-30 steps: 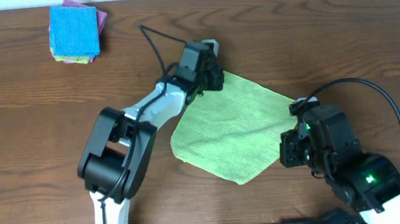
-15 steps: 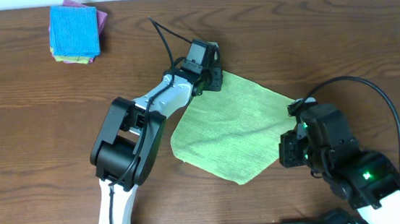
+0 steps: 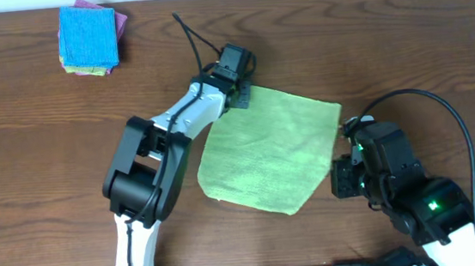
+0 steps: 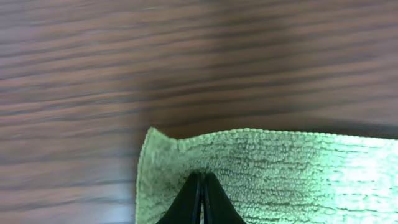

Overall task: Fold the cloth
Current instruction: 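Pull the cloth apart with both grippers to flatten it square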

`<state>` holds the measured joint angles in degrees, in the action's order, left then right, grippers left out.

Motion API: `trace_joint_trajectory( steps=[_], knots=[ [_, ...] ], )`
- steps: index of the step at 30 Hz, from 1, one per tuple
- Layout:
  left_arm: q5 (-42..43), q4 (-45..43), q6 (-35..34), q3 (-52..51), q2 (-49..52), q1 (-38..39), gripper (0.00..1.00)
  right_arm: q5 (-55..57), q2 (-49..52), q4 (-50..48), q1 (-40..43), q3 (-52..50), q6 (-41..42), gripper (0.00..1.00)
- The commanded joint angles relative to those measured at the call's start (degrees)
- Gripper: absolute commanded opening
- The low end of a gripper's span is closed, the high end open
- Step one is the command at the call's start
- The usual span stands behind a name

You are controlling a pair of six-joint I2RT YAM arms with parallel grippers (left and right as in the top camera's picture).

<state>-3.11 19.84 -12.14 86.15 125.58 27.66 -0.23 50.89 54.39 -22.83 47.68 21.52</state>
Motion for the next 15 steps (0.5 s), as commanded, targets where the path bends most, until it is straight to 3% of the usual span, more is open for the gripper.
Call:
trace_joint_trajectory(
  steps=[1,15],
  knots=[
    [-4.76,2.89,0.13,-1.66,2.56,-4.02,0.05,1.51,1.79,-0.13,-0.35,0.90,0.74,0.02],
    [-5.49,7.04,-0.28,-1.64,2.56,-6.75,0.06,-1.95,15.82,-0.15,-0.50,0.85,-3.72,0.01]
  ],
)
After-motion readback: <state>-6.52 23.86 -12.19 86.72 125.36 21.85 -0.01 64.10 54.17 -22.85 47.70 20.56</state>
